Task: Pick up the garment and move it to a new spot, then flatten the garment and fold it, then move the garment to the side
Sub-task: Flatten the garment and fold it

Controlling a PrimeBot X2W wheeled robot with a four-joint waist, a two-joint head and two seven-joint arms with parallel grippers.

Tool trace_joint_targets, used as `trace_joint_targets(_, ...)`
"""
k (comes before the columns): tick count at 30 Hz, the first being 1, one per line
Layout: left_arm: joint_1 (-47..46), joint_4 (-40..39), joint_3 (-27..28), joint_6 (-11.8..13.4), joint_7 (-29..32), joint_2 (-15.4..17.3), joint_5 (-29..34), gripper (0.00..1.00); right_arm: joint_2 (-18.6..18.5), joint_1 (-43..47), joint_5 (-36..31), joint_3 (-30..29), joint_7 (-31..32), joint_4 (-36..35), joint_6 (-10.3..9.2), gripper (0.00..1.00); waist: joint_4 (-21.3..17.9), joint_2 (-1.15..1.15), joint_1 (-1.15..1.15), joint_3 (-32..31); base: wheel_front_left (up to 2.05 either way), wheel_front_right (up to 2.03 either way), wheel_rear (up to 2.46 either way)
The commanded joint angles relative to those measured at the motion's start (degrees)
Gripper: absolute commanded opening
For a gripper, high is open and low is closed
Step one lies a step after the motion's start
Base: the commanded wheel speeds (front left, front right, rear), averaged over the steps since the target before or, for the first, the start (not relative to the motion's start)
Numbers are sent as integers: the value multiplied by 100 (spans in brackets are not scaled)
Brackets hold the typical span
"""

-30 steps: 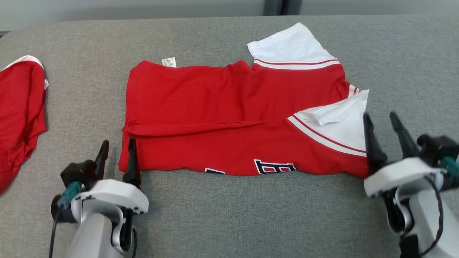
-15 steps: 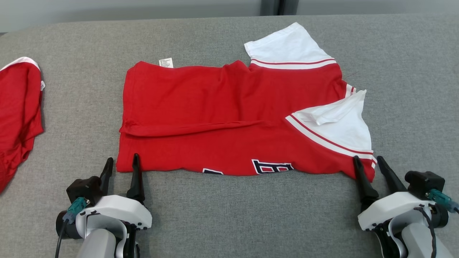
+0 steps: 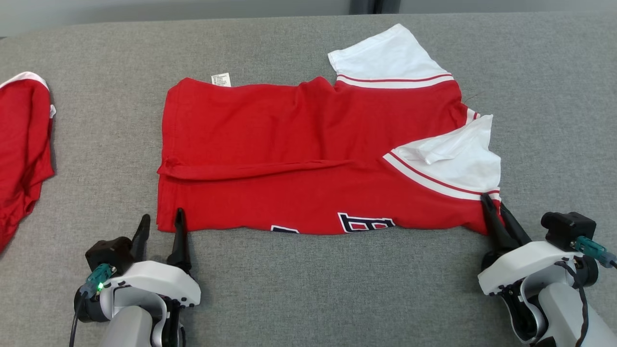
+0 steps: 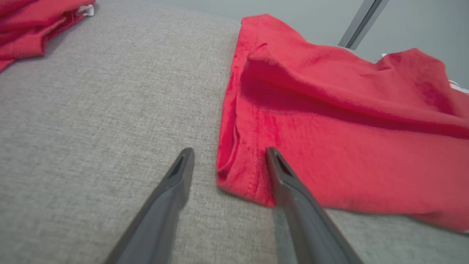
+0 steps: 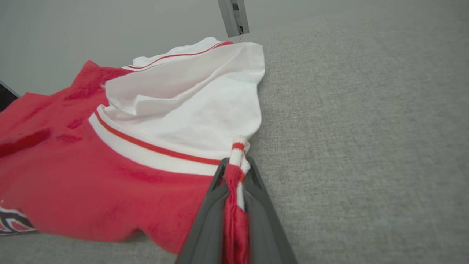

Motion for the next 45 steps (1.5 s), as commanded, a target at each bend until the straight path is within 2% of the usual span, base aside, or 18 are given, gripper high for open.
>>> trace_joint_targets(1, -39, 116, -4, 35, 36, 9, 7, 100, -32, -52, 1, 9, 14, -28, -4, 0, -10, 0, 0, 4, 0, 0, 0)
trace_joint_targets(4, -96, 489, -61, -9, 61, 5, -127, 100, -25, -69, -8, 44, 12, -88, -3, 0, -36, 0, 0, 12, 0, 0, 0)
trace_joint_targets(5, -131, 629, -103, -94, 69, 3, -220, 28, -26, -79, 0, 49, 10, -108, -3, 0, -38, 0, 0, 11, 0, 0, 0)
trace_joint_targets(6, -175, 709, -159, -154, 75, -12, -222, 0, -30, -88, 9, 50, 9, -125, -3, 0, -35, 0, 0, 5, 0, 0, 0)
trace_joint_targets(10, -299, 922, -422, -490, 72, -45, -446, 0, -52, -79, 73, -42, 9, -161, -3, 0, 10, 0, 0, -107, 0, 0, 0)
trace_joint_targets(16, -214, 479, -242, -549, 18, 34, -408, 0, -27, -93, 170, -267, 9, -88, -3, 0, 73, 0, 0, -589, 0, 0, 0)
trace_joint_targets(23, 431, 231, 64, -471, 19, 25, -127, 0, -84, 184, 430, -112, 9, 267, -3, 0, 56, 0, 0, -1634, 0, 0, 0)
trace_joint_targets(27, 881, 202, 170, -450, 19, 25, -58, 0, -194, 460, 640, 124, 8, 320, -4, 0, 30, 0, 0, -1956, 0, 0, 0)
trace_joint_targets(33, 1529, 140, 195, -362, 19, 32, -191, 0, -281, 1032, 911, 303, 8, 298, -4, 0, 12, 0, 0, -2123, 0, 0, 0)
trace_joint_targets(41, 1964, 97, -154, -186, 19, 26, -315, 0, -252, 1648, 966, 464, 8, 336, -4, 0, 31, 0, 0, -1977, 0, 0, 0)
trace_joint_targets(42, 1960, 90, -158, -163, 19, 25, -291, 12, -251, 1636, 931, 467, 8, 369, -4, 11, 35, 0, 0, -1950, 0, 0, 0)
trace_joint_targets(43, 1929, 54, -147, -128, 19, 26, -263, 50, -243, 1599, 909, 463, 8, 384, -4, 46, 32, 0, 0, -1914, 0, 0, 0)
trace_joint_targets(44, 1866, 15, -130, -97, 19, 26, -237, 100, -227, 1558, 899, 440, 8, 394, -3, 100, 32, 0, 0, -1881, 0, 0, 0)
trace_joint_targets(45, 1798, -23, -130, -74, 19, 24, -198, 100, -238, 1487, 851, 390, 8, 382, -3, 100, 32, 0, 0, -1846, 0, 0, 0)
